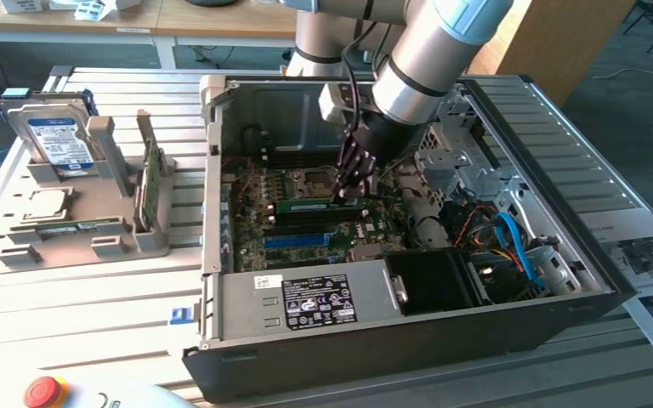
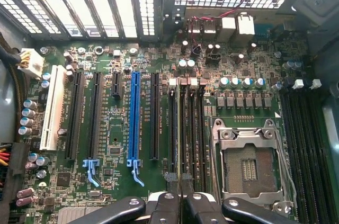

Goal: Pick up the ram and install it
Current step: 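Insert the ram into the slot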

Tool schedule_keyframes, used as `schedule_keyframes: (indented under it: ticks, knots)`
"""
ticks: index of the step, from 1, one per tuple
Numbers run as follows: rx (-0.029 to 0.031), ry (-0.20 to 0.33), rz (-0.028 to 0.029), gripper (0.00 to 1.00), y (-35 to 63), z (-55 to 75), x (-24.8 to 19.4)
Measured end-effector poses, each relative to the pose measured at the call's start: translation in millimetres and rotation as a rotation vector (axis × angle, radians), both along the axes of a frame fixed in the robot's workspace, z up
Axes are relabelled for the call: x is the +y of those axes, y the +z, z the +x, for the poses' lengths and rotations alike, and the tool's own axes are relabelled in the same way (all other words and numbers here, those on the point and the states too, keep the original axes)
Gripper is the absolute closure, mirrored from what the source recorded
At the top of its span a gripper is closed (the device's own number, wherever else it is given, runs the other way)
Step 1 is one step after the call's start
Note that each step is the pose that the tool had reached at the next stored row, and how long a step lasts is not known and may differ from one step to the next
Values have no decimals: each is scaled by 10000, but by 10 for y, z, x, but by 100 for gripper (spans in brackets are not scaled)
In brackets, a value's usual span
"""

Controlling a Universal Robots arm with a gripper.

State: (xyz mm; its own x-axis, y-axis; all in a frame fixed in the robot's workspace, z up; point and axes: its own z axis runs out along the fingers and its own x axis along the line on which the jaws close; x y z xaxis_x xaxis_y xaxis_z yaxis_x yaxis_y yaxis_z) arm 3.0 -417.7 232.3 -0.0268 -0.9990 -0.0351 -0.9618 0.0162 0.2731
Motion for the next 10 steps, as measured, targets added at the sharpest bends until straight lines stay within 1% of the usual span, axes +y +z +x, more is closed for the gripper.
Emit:
schedule_keyframes:
  ticks: [10]
  knots:
    - [-1,-1,14,88,-33,0,1]
